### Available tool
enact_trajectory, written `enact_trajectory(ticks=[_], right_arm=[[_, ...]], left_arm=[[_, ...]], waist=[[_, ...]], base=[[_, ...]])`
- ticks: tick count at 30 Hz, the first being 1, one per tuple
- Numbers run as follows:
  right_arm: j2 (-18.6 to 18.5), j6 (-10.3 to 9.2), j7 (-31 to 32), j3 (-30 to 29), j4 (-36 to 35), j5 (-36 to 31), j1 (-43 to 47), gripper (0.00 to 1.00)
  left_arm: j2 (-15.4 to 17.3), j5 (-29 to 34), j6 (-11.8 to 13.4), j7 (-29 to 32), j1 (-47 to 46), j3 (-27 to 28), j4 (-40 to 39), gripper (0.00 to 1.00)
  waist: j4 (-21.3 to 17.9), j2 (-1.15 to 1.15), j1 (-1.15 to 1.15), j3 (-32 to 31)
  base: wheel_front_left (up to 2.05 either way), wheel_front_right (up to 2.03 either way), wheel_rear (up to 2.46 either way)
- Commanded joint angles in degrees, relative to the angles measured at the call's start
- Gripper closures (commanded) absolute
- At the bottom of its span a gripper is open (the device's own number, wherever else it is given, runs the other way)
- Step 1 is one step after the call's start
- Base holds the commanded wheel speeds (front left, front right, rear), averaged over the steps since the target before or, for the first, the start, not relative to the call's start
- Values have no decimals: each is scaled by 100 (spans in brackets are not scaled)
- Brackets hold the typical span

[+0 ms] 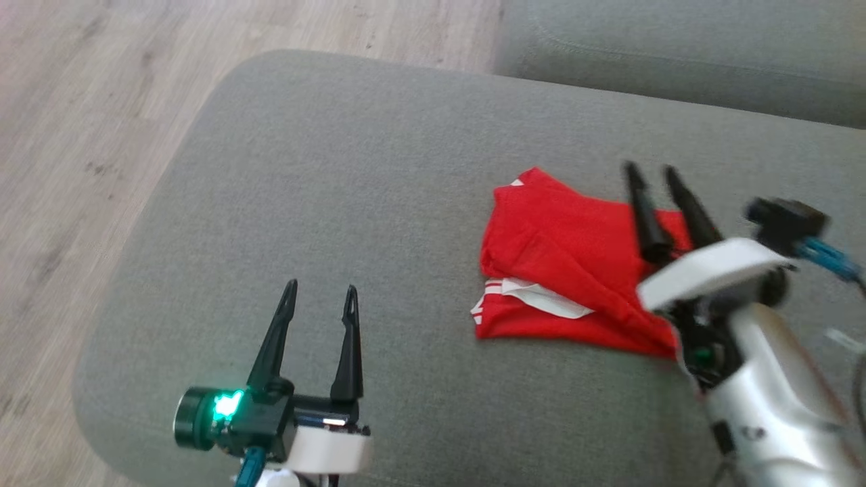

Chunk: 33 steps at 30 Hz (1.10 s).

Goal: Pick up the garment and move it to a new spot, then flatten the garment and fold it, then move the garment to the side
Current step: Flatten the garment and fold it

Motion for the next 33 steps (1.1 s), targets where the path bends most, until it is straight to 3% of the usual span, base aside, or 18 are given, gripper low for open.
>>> enact_trajectory(ticks=[1, 4, 5, 7, 8, 15, 25, 33], right_arm=[[-116, 21, -51, -1, -207, 94, 81, 0], [-343, 21, 74, -47, -194, 266, 304, 0], [-403, 21, 180, -7, -182, 354, 364, 7], [-502, 21, 442, 109, -159, 588, 433, 97], [-540, 21, 582, 169, -132, 719, 444, 100], [-764, 21, 1757, 840, 108, 1758, 188, 100], [-1041, 21, 2355, 1492, 988, 2069, -367, 100], [-1048, 21, 3199, 2072, 431, 3000, -107, 100]], left_arm=[[-49, 54, -12, -29, -58, 231, -177, 0], [-55, 48, -33, -29, 13, 307, -179, 0], [-56, 48, -42, -29, 32, 330, -179, 0], [-61, 47, -66, -29, 48, 360, -181, 0], [-65, 46, -82, -29, 47, 363, -180, 0], [-98, 21, -173, -29, -6, 305, -107, 0], [-124, -12, -146, -29, -16, 275, -41, 0], [-130, -37, -104, -29, 20, 327, -5, 0]], waist=[[-84, 0, 0, -68], [-193, 0, 0, -140], [-223, 0, 0, -155], [-259, 0, 0, -159], [-263, 0, 0, -160], [-103, 0, 0, -108], [128, 0, 0, -4], [31, 0, 0, -139]], base=[[0, 0, 0], [0, 0, 0], [0, 0, 0], [0, 0, 0], [0, 0, 0], [0, 0, 0], [0, 0, 0], [0, 0, 0]])
